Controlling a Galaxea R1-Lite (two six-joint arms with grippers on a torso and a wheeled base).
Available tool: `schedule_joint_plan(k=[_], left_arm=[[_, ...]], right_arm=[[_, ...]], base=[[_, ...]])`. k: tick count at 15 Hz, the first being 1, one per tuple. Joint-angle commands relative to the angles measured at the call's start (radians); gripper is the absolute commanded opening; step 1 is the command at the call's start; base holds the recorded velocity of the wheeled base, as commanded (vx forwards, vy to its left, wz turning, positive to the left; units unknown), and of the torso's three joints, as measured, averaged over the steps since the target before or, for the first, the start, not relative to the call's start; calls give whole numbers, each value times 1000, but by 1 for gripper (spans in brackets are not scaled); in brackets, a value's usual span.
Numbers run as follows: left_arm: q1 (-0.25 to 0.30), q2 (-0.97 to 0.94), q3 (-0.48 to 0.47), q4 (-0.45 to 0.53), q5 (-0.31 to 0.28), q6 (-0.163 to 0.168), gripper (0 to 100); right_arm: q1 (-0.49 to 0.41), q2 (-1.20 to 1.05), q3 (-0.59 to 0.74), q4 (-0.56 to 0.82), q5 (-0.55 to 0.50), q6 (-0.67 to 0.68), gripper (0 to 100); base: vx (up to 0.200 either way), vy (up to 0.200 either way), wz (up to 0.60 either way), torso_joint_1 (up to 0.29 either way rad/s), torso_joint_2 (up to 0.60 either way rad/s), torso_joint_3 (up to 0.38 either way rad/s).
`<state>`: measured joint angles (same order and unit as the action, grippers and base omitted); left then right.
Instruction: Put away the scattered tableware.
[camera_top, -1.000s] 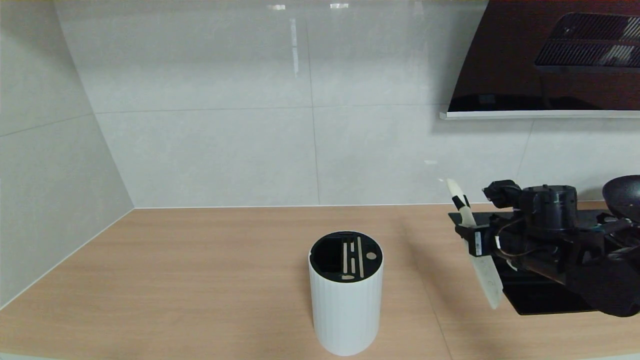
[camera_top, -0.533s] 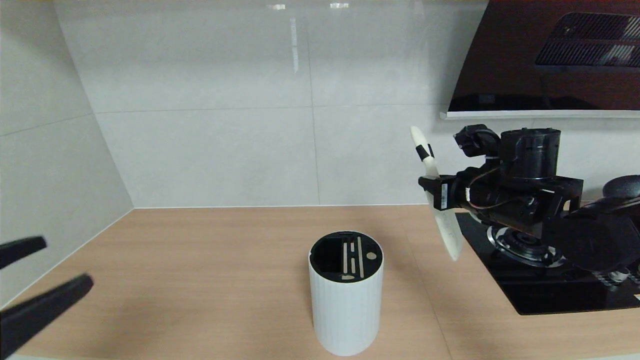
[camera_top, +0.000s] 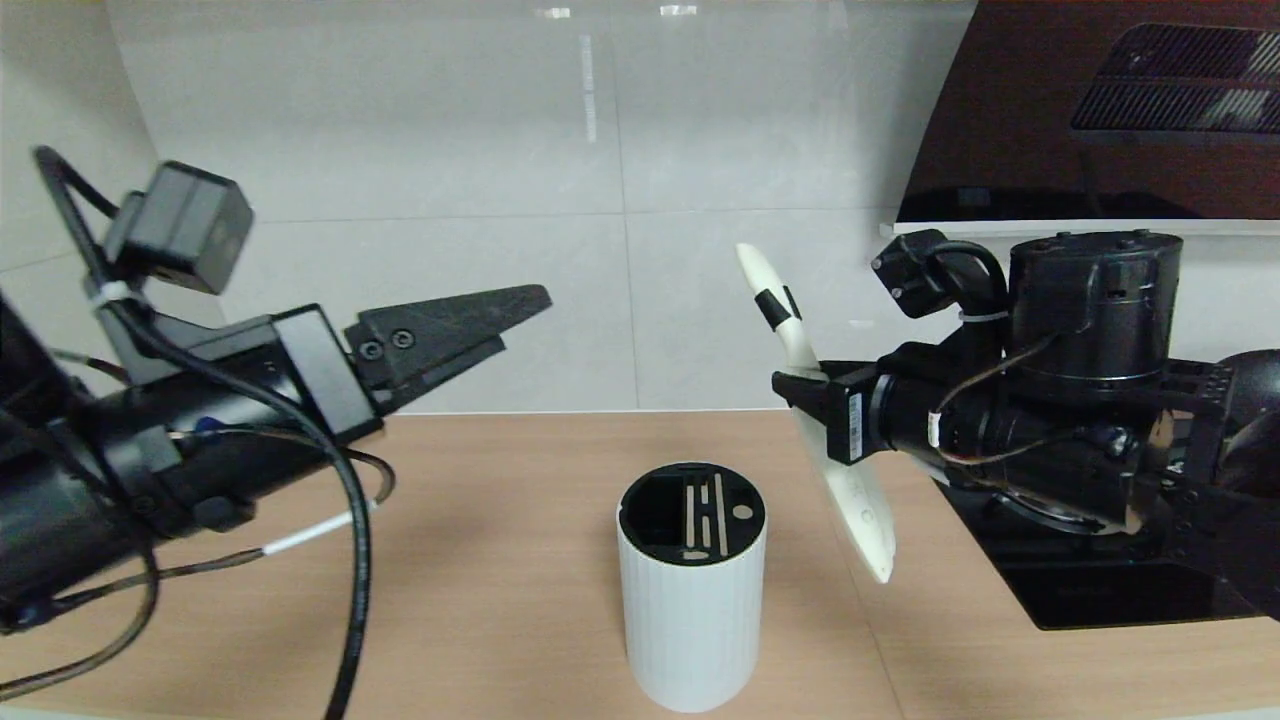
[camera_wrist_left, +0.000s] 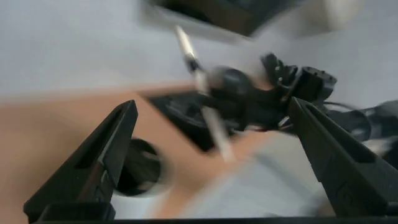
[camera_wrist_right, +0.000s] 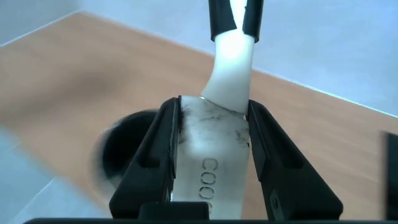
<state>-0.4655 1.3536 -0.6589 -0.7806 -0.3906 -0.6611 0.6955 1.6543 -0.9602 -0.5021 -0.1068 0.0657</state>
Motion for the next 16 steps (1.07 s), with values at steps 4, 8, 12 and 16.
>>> schedule_joint_plan(k=[4,8,12,16], left_arm=[[-134,186,30,-155,65,-71,100],[-180,246,68,-287,98,-69,100],[-193,260,70,-310,124,-65,100],[-193,260,68,-316,124,-65,100]], right_arm=[[157,-59,26,43,-16,32,0],[256,-45,31,39,-17,85,0],[279,-2,28,1,-51,98,0],[306,-5,46,-4,-53,97,0]], base=[[0,0,0,0,0,0],[0,0,0,0,0,0],[0,0,0,0,0,0],[0,0,0,0,0,0]])
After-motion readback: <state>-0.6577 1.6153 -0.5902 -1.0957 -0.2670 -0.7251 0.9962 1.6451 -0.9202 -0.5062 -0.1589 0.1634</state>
